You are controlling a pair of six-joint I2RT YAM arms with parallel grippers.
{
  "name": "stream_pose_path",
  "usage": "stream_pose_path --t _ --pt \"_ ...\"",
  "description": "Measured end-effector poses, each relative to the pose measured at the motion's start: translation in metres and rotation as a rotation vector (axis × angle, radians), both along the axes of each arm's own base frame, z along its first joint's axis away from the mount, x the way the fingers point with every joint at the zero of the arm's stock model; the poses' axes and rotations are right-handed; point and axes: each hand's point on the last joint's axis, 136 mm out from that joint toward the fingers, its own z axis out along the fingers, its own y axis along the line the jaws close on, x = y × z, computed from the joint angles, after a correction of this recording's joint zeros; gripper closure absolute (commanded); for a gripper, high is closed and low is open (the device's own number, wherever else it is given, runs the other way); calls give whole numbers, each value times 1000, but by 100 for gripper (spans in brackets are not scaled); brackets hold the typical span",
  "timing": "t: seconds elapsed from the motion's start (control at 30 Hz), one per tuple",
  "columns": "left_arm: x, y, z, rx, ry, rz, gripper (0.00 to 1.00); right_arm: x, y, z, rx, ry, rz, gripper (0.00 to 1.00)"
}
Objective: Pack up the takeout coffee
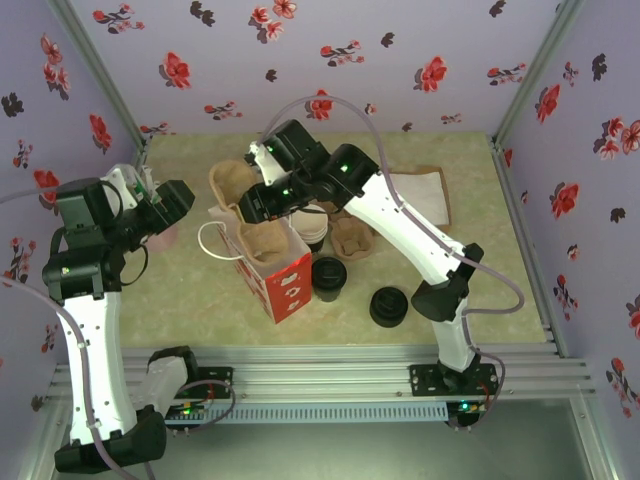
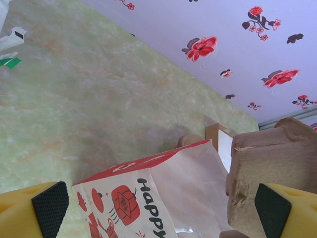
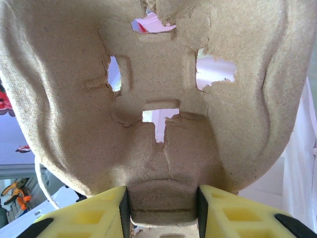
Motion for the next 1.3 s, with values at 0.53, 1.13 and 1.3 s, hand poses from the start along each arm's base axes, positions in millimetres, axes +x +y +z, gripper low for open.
stream_pose_path --t 0.53,1.13,1.3 --pt "2 -5 -25 -16 52 -37 2 5 -15 -24 -102 -25 -33 62" --pt "12 -7 -39 -32 88 -57 10 -8 -20 -33 -167 -42 6 63" --pt "14 -7 -48 -38 110 -59 13 -6 -22 -36 -197 -35 -2 63"
